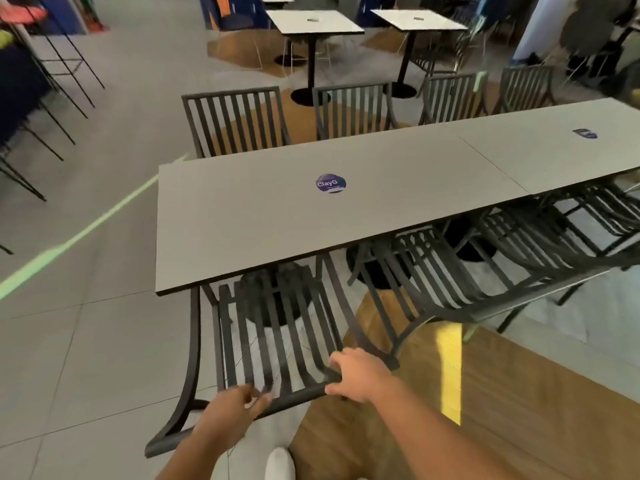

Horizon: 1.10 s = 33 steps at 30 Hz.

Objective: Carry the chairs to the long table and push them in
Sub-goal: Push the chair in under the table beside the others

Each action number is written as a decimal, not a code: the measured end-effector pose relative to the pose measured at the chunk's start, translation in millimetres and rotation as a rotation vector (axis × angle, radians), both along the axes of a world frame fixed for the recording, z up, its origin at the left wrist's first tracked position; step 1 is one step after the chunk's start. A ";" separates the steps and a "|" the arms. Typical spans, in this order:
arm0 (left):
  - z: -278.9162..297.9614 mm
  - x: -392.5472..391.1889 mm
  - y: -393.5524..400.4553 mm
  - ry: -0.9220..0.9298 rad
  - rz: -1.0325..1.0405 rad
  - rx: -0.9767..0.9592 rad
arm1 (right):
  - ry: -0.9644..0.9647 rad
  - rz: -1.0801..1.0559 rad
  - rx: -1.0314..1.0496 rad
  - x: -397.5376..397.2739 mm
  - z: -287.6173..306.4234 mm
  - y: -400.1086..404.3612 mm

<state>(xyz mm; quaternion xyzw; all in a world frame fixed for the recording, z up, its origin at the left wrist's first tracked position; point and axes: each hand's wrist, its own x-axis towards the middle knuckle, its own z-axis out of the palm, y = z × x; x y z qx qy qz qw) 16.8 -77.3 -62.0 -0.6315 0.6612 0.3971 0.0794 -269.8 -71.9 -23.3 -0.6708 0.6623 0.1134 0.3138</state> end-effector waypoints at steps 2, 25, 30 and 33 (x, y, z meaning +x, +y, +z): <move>-3.5 13.1 1.0 0.025 -0.005 0.031 | 0.019 0.009 0.013 9.4 -10.2 -2.3; -32.1 45.5 -8.1 -0.244 -0.279 0.081 | 0.289 0.183 0.096 26.4 -62.4 -11.1; -40.5 43.9 -7.1 -0.259 -0.316 0.050 | 0.317 0.195 0.077 27.5 -63.2 -8.2; -43.0 40.9 -4.7 -0.263 -0.333 0.040 | 0.317 0.197 0.082 26.7 -63.5 -6.4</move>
